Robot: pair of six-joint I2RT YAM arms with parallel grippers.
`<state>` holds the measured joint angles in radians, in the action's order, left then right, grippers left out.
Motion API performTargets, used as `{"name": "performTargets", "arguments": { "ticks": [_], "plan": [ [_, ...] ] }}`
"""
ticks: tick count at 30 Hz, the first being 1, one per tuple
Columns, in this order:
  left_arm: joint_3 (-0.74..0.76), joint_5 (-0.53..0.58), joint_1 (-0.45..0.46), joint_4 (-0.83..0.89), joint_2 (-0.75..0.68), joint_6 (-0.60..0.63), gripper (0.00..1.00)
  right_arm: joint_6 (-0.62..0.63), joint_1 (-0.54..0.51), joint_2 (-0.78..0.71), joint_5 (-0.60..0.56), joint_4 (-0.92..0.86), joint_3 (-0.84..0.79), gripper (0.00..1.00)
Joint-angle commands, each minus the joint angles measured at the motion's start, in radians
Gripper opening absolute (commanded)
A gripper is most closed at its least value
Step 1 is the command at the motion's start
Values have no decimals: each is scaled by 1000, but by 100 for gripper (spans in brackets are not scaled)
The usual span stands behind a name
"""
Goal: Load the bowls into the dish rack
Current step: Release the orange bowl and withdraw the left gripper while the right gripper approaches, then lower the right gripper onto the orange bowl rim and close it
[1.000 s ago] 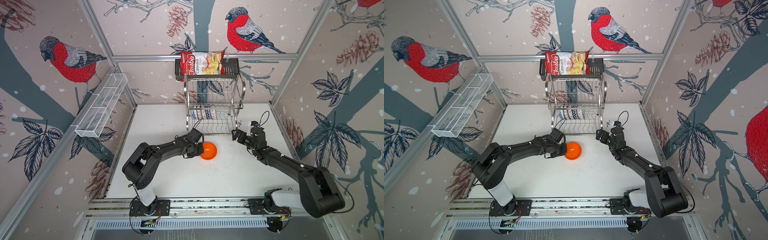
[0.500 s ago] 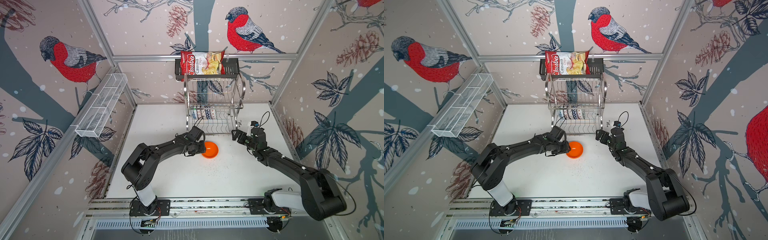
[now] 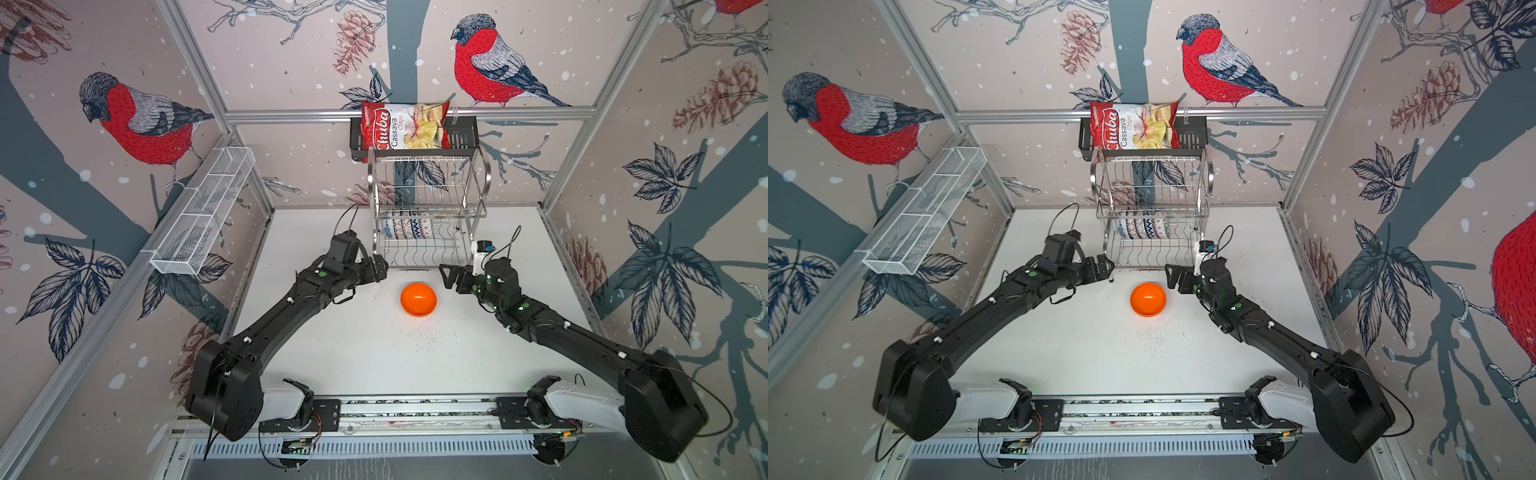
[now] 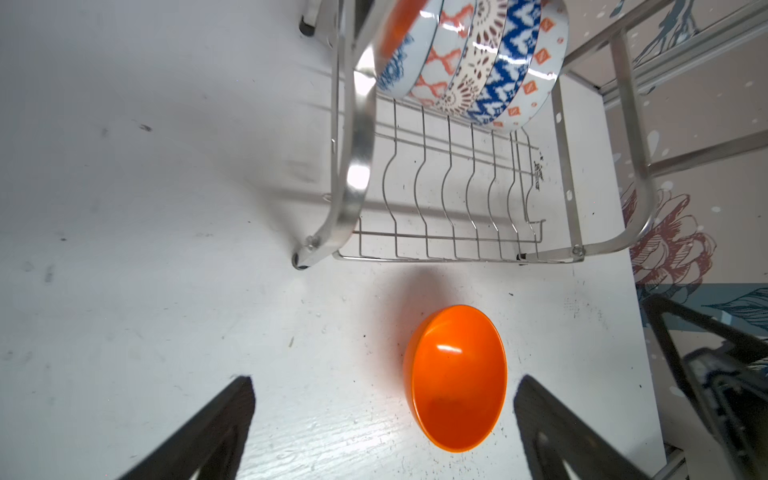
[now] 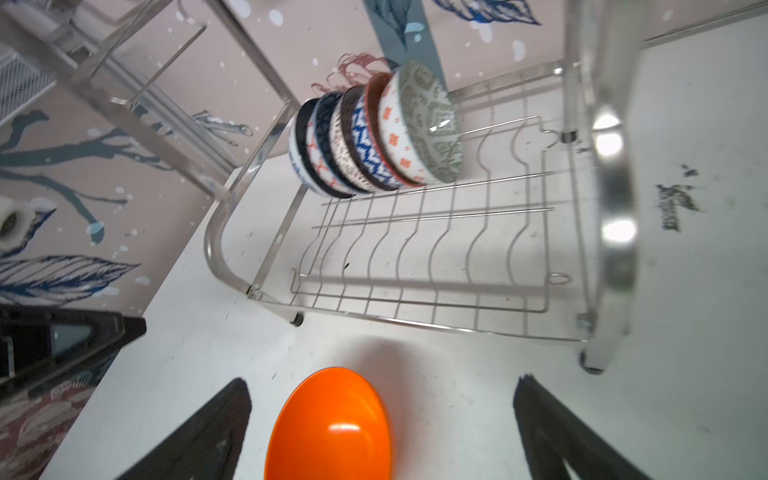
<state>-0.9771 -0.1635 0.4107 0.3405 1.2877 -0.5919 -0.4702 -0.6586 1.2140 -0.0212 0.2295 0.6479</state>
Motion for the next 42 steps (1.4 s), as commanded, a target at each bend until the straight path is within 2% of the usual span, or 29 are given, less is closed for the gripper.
{"name": "performTargets", "arguments": {
  "ticks": [1, 3, 5, 7, 10, 13, 18, 26, 42],
  "plan": [
    [5, -70, -75, -41, -55, 71, 98, 49, -101, 75, -73, -95, 72, 99],
    [1, -136, -153, -45, -66, 72, 97, 52, -156, 140, -78, -143, 130, 100],
    [14, -209, -221, -63, -69, 68, 97, 56, -214, 196, -67, -162, 175, 95],
    [16, -237, -246, -48, -79, 78, 98, 59, -259, 247, -56, -182, 214, 91],
    [99, -194, -251, -90, -121, 50, 98, 61, -309, 310, -101, -228, 266, 84],
    [180, -281, -313, -190, -165, 25, 98, 61, -329, 384, -95, -283, 322, 79],
    [192, -279, -325, -151, -177, 66, 97, 48, -372, 500, -156, -359, 408, 74],
    [209, -347, -337, -184, -159, 56, 98, 3, -470, 687, -411, -511, 572, 65],
    [211, -362, -340, -190, -143, 55, 97, 7, -530, 801, -722, -728, 724, 50]
  ]
}}
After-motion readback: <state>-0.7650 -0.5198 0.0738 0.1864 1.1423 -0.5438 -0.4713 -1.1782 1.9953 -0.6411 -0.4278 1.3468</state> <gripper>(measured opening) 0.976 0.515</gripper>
